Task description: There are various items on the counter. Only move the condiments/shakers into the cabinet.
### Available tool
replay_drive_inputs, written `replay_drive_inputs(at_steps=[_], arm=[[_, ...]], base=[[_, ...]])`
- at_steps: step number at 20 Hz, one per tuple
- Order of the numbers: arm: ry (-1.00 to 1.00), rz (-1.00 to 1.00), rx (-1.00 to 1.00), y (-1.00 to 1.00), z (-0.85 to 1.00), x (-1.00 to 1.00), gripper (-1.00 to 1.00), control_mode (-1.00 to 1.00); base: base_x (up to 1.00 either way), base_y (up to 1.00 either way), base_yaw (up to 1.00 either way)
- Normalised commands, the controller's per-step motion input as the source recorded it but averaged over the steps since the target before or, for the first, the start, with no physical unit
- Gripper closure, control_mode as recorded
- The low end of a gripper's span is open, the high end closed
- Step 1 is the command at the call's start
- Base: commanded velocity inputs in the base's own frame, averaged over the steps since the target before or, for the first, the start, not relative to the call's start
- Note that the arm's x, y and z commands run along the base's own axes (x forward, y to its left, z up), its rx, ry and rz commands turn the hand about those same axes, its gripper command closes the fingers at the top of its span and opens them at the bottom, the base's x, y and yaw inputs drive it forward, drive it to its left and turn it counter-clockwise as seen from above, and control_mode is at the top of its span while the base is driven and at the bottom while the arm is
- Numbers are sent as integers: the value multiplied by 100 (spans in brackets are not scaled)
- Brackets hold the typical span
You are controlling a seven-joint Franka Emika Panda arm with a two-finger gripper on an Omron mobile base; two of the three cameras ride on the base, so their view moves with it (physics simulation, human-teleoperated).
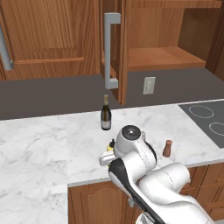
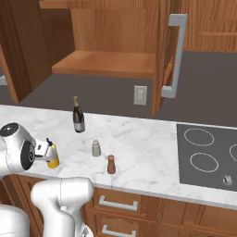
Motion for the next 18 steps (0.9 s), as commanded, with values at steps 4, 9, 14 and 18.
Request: replay_drive_inputs(at_steps=[4,9,14,18], arm=[[-17,0,3,0,0,6,-100,-100],[-13,0,0,0,0,4,-100,-100],[-7,0,0,-10,0,1,-100,-100],[-1,0,0,-20,0,4,-100,-100]], base=[[0,0,0],[0,0,0],[0,0,0],[0,0,0]])
